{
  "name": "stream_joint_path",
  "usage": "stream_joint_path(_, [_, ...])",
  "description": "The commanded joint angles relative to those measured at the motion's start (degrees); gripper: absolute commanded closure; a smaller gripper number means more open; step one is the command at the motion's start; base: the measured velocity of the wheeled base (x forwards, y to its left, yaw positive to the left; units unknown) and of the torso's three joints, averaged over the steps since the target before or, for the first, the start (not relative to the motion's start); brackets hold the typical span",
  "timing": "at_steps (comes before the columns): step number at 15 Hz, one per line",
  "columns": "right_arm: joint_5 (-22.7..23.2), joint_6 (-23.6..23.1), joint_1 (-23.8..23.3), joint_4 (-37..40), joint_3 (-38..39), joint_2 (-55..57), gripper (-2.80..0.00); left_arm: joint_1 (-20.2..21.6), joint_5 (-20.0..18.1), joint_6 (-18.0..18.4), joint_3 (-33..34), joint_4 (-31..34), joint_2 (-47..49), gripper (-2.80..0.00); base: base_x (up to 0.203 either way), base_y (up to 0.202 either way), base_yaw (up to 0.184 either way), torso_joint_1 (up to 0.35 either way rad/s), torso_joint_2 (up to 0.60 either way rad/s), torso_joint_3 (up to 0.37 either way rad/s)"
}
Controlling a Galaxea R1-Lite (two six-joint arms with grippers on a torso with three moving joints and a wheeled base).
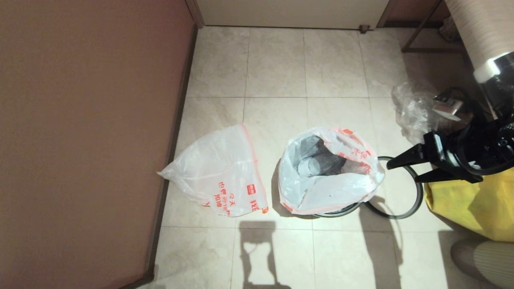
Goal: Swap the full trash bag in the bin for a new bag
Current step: Place the trash bag on the floor
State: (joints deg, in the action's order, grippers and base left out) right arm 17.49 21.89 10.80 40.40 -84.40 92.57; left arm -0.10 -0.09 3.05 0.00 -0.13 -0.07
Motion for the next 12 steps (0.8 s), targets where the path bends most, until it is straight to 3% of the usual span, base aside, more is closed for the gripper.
stream_joint_path(1, [0.1, 1.1, 0.8, -4.0, 2.6, 3.3, -2.8, 0.0, 0.0, 0.0, 0.0, 0.0, 0.1, 0.0, 0.0, 0.0, 0.0, 0.0, 0.0, 0.0])
stream_joint_path(5, [-0.4, 4.7, 4.1, -13.4, 3.5, 8.3, -2.8, 0.0, 0.0, 0.0, 0.0, 0.0, 0.1, 0.0, 0.0, 0.0, 0.0, 0.0, 0.0, 0.0])
stream_joint_path(8, [-6.4, 4.7, 4.0, -17.1, 3.0, 13.5, -2.8, 0.0, 0.0, 0.0, 0.0, 0.0, 0.1, 0.0, 0.0, 0.0, 0.0, 0.0, 0.0, 0.0])
stream_joint_path(10, [-7.6, 4.7, 4.4, -17.4, 2.8, 14.9, -2.8, 0.0, 0.0, 0.0, 0.0, 0.0, 0.1, 0.0, 0.0, 0.0, 0.0, 0.0, 0.0, 0.0])
stream_joint_path(11, [-7.7, 4.7, 4.8, -17.5, 2.7, 15.0, 0.0, 0.0, 0.0, 0.0, 0.0, 0.0, 0.1, 0.0, 0.0, 0.0, 0.0, 0.0, 0.0, 0.0])
stream_joint_path(12, [-7.9, 4.7, 4.9, -17.4, 1.9, 15.5, 0.0, 0.0, 0.0, 0.0, 0.0, 0.0, 0.1, 0.0, 0.0, 0.0, 0.0, 0.0, 0.0, 0.0])
